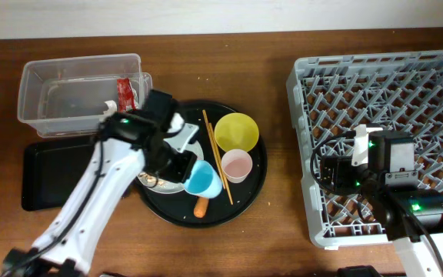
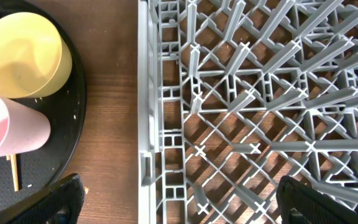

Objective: Sort waste into correct bins and load items into the dishwasher rack
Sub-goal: 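Grasp the blue cup with the left gripper and lift it toward the right gripper, then take the blue cup with the right gripper and place it in the rack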

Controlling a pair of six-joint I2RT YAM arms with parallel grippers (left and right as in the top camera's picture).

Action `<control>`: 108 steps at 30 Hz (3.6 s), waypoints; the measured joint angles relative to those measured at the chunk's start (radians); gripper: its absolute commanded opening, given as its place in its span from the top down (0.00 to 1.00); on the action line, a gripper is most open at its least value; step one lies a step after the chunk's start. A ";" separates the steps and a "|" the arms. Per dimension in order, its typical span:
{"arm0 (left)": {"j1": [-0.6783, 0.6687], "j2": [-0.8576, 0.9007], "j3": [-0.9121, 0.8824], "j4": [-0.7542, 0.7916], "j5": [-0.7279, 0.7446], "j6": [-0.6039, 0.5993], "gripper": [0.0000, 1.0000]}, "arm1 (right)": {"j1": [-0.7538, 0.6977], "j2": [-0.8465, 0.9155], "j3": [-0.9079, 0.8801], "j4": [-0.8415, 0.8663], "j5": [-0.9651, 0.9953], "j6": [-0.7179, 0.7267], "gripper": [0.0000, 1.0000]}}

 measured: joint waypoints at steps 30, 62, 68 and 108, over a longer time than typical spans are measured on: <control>-0.006 0.098 0.005 0.854 1.139 -0.080 1.00 | -0.064 0.131 0.023 0.521 -1.337 -0.353 0.02; -0.020 0.099 0.010 0.787 0.889 -0.158 0.36 | -0.070 0.133 0.027 0.355 -1.180 -0.311 0.46; 0.048 0.100 0.012 0.338 0.140 -0.159 0.28 | -0.091 0.135 0.044 0.132 -0.639 -0.163 0.46; -0.112 0.141 0.012 0.394 -0.093 -0.154 0.27 | -0.266 0.690 0.719 -0.468 -0.275 -0.079 0.08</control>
